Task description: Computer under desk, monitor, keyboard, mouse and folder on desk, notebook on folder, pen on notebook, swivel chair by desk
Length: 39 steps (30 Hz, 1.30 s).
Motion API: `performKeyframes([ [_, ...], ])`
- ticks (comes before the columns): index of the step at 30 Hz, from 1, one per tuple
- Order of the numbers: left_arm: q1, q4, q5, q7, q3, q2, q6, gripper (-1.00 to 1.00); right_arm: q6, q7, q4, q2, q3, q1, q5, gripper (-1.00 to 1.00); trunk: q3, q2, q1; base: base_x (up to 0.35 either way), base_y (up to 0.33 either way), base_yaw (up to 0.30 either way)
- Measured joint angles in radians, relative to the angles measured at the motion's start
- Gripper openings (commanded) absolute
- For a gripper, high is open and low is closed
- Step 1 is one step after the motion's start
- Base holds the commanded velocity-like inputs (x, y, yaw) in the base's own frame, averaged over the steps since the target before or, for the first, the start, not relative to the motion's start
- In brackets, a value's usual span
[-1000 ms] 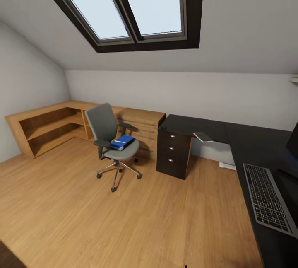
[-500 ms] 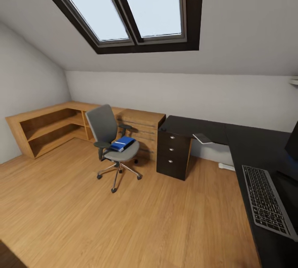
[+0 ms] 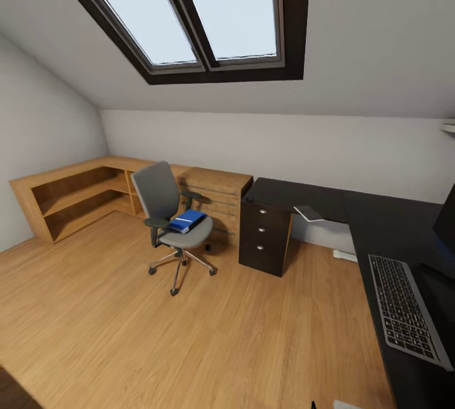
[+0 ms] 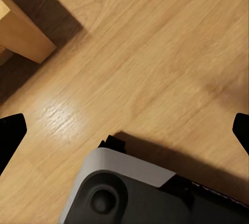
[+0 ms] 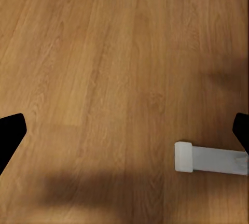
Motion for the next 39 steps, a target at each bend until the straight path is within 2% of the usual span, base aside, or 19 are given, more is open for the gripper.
performKeyframes([
  [7, 0.0, 0.0, 0.0, 0.001, 0.001, 0.0, -0.005, 1.0, -0.094, 0.0, 0.025, 0.004, 0.001, 0.0, -0.002, 1.0, 0.022, 0.049, -0.027, 0.0, 0.0, 0.0],
  [21, 0.0, 0.0, -0.001, 0.006, 0.001, 0.0, -0.006, 1.0, -0.107, 0.002, 0.027, 0.006, 0.002, 0.0, 0.004, 1.0, 0.066, 0.147, -0.081, 0.002, 0.0, 0.0],
  [39, 0.0, 0.001, 0.0, 0.005, 0.001, 0.0, -0.006, 1.0, -0.107, 0.002, 0.027, 0.005, 0.001, 0.0, 0.003, 1.0, 0.123, 0.273, -0.15, 0.31, 0.0, 0.0],
])
